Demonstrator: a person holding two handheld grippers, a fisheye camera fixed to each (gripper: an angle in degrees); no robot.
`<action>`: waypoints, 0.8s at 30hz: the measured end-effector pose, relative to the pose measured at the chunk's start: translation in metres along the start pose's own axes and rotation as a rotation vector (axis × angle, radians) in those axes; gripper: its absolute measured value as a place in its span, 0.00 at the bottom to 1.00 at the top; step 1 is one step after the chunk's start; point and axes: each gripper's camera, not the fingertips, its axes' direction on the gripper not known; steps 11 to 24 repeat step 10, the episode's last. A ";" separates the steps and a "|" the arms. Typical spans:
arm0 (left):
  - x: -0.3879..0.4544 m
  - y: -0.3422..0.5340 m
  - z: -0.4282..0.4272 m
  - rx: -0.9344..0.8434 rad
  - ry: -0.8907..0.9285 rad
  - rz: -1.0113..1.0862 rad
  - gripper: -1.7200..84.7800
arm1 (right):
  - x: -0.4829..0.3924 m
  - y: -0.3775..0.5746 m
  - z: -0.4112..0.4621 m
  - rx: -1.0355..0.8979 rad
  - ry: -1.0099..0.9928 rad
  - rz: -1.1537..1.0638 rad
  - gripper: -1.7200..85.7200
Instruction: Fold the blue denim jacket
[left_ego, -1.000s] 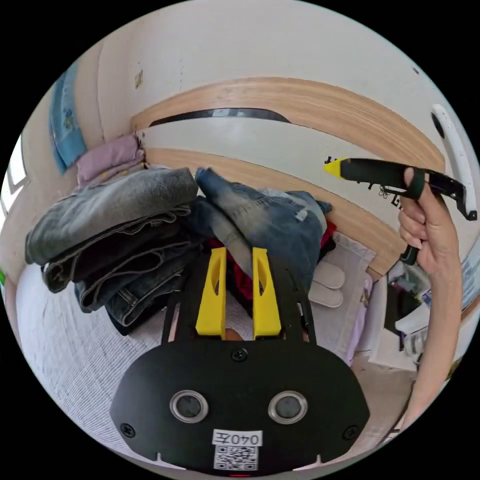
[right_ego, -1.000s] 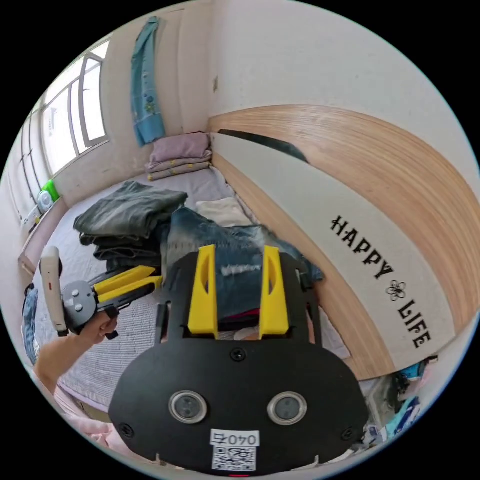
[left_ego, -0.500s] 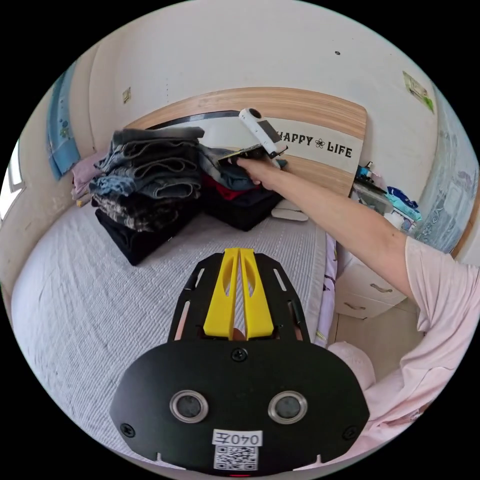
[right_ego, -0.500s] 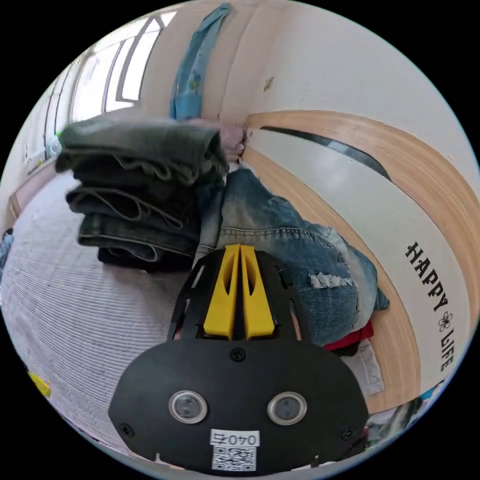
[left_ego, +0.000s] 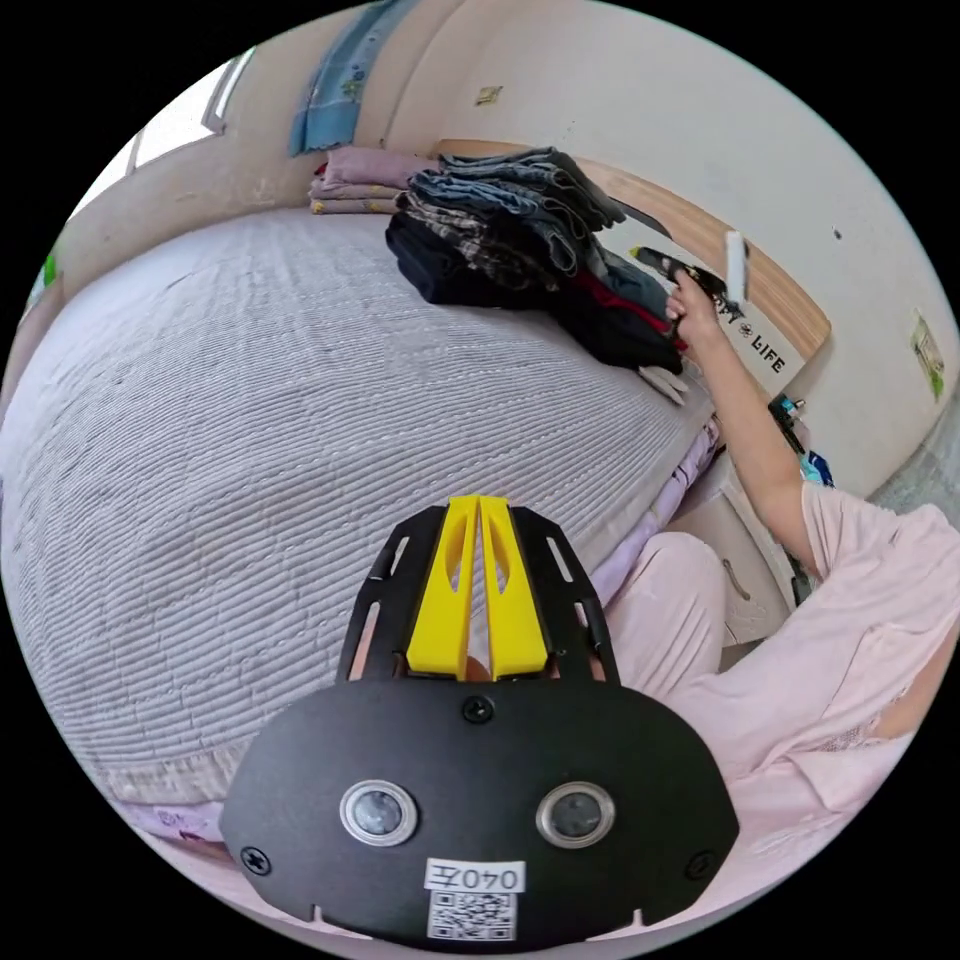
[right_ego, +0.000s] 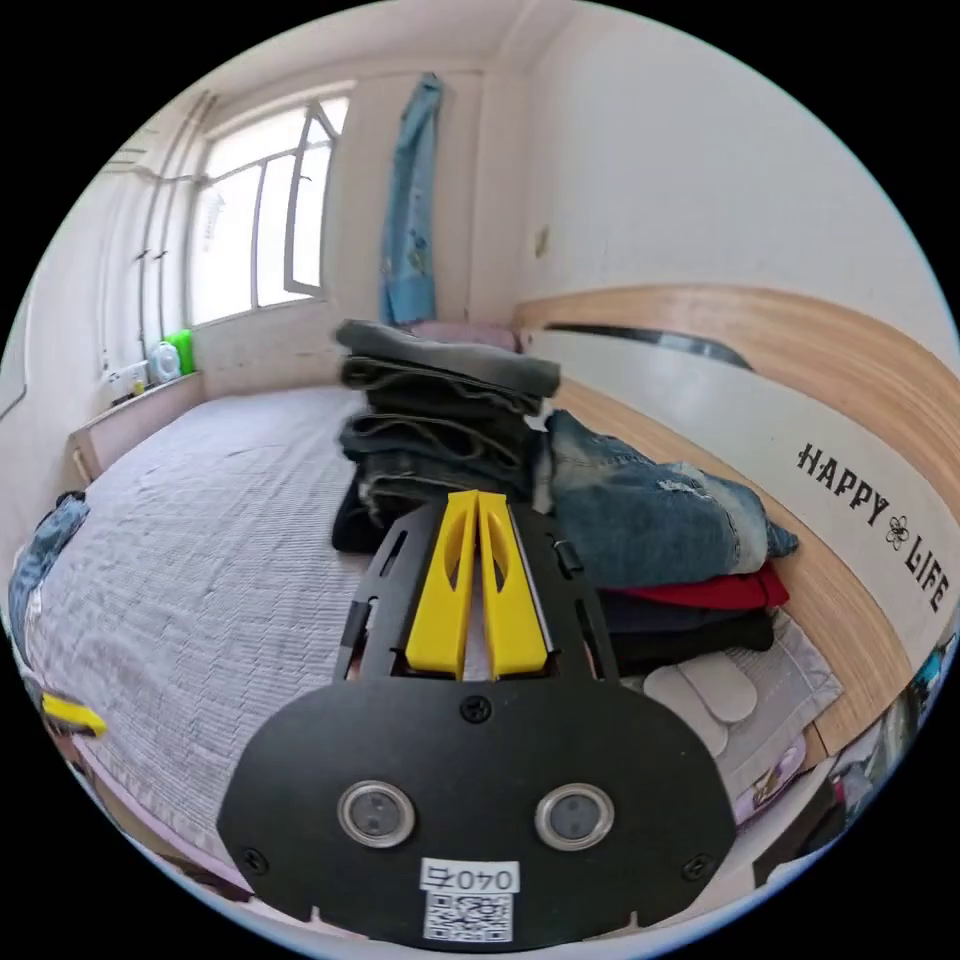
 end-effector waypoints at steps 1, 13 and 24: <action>-0.005 0.006 -0.007 0.021 -0.007 -0.014 0.01 | -0.027 0.028 -0.023 0.045 -0.012 -0.036 0.01; -0.028 0.060 -0.064 0.168 -0.049 -0.045 0.01 | -0.206 0.168 -0.046 -0.063 -0.452 -0.067 0.01; -0.028 0.060 -0.064 0.168 -0.049 -0.045 0.01 | -0.206 0.168 -0.046 -0.063 -0.452 -0.067 0.01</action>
